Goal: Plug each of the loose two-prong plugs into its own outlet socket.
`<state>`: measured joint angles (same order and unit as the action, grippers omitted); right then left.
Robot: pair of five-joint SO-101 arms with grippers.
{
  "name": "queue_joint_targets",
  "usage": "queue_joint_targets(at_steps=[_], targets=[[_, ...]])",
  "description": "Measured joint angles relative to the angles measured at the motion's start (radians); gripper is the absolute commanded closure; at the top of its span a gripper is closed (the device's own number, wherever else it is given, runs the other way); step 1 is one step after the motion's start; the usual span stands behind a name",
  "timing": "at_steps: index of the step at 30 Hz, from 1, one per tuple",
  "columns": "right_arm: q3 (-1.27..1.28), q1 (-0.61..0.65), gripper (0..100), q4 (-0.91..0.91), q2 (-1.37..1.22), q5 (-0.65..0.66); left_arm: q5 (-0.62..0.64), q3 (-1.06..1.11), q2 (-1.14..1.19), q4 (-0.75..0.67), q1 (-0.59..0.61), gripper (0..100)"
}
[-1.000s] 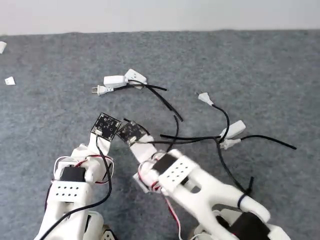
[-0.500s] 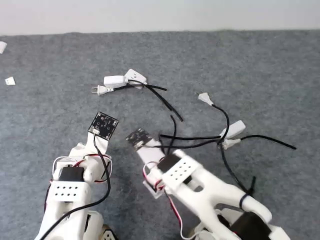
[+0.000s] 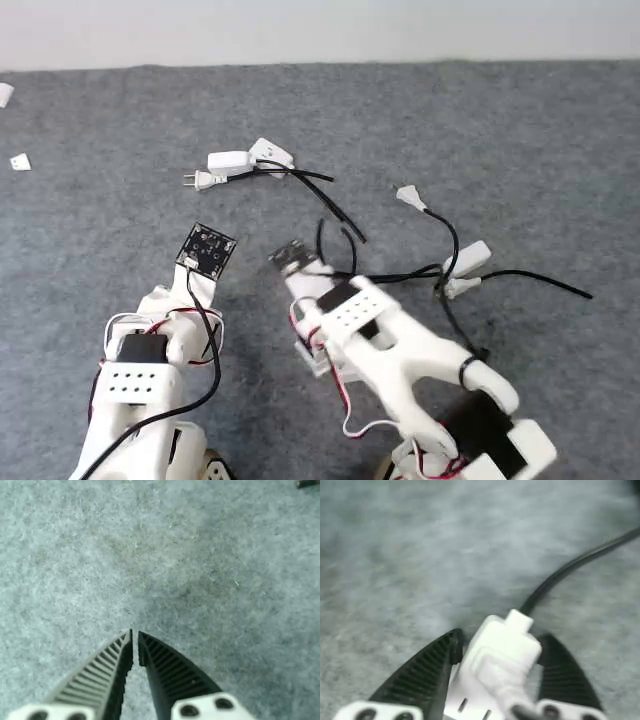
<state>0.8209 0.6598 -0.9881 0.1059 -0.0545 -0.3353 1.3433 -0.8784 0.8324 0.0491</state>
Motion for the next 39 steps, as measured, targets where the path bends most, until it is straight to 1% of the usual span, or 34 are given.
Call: queue_joint_targets(at_steps=[4,6,8,12,16,19,22,24,26,29,31,34,39], targets=[[0.002,-0.08,99.1,-0.002,0.04,0.0,0.0,0.0,0.0,-0.002,0.0,98],[0.003,-0.114,99.0,-0.018,0.101,0.0,0.0,0.0,0.0,-0.018,0.0,98],[0.026,-0.17,99.0,-0.041,0.199,0.006,0.0,0.015,0.0,-0.029,0.0,98],[0.1,-0.333,99.0,-0.101,0.47,0.089,0.0,0.017,0.0,-0.031,0.0,98],[0.167,-0.589,99.0,-0.166,0.783,0.163,0.04,0.017,0.0,-0.031,-0.002,98],[0.218,-0.848,98.7,-0.195,0.996,0.219,0.049,0.017,0.0,-0.031,-0.002,98],[0.279,-1.117,98.7,-0.193,1.106,0.281,0.054,0.017,0.0,-0.031,-0.002,98],[0.322,-1.284,98.7,-0.15,1.112,0.315,0.054,0.017,0.0,-0.031,-0.002,98],[0.362,-1.418,98.7,-0.077,1.091,0.331,0.054,0.017,0.0,-0.031,-0.002,98],[0.416,-1.58,98.7,0.084,1.017,0.344,0.054,0.017,0.0,-0.031,-0.002,98],[0.433,-1.666,98.7,0.196,0.953,0.347,0.054,0.017,0.0,-0.031,-0.002,98],[0.436,-1.737,98.7,0.336,0.838,0.347,0.054,0.017,0.0,-0.031,-0.002,98],[0.436,-1.768,98.3,0.532,0.641,0.347,0.054,0.017,0.0,-0.031,-0.018,98]])
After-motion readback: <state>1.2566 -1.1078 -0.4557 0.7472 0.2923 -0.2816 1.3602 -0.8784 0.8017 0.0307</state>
